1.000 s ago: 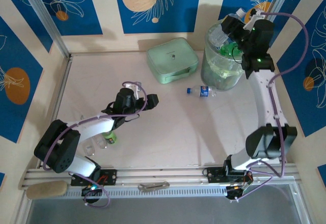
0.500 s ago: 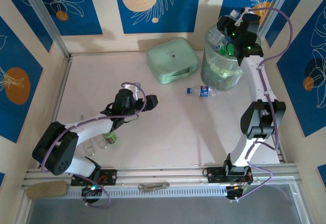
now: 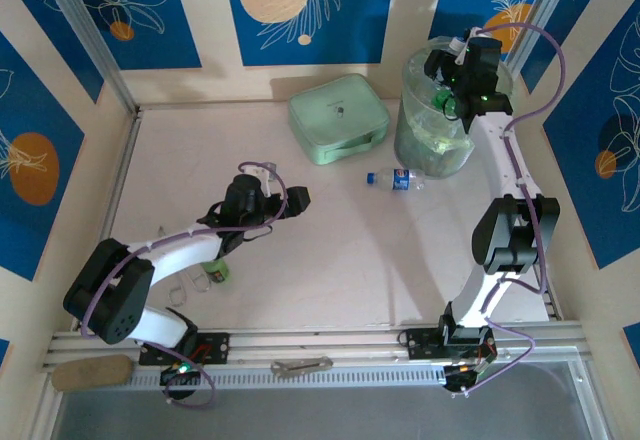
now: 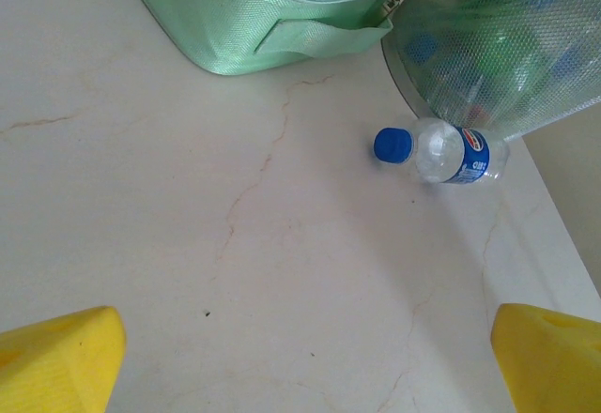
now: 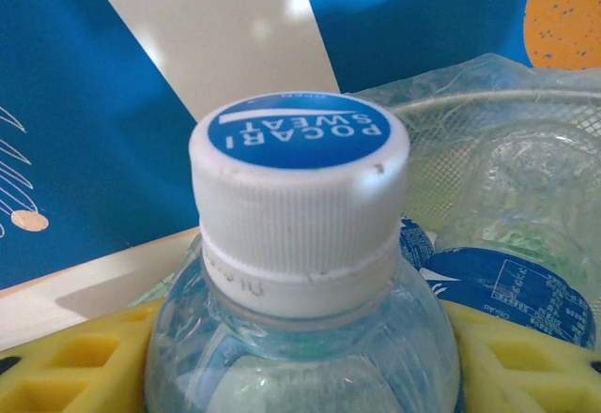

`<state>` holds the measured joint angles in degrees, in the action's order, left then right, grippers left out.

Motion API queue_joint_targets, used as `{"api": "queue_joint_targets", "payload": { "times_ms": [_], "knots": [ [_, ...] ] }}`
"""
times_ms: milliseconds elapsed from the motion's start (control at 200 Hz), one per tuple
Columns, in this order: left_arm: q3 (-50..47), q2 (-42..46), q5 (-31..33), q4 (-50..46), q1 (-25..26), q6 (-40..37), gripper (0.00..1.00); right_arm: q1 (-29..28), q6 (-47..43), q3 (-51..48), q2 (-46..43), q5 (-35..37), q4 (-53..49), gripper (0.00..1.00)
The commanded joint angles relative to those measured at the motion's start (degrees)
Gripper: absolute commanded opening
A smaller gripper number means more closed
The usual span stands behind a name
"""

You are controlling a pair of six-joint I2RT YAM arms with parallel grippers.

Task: Put the plastic bottles in the bin

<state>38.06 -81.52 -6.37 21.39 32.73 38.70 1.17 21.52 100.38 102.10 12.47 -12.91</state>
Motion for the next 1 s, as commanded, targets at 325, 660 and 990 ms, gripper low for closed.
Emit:
{"api": "queue_joint_targets", "payload": {
  "times_ms": [325, 660, 990],
  "knots": [
    [1.6, 0.0, -1.4, -2.0, -0.2, -1.0, 0.99, 3.7, 7.0, 3.4, -1.1, 1.3, -7.3, 0.99],
    [1.4, -0.2, -1.7, -1.2, -0.2, -0.4, 0.99, 6.2, 7.0, 5.2, -4.5, 3.3, -8.9, 1.00],
    [1.2, 0.6, -1.1, -1.5, -0.2, -0.6, 0.99, 5.6, 6.5, -1.5, -12.2, -5.1, 1.0, 0.98]
  ]
}}
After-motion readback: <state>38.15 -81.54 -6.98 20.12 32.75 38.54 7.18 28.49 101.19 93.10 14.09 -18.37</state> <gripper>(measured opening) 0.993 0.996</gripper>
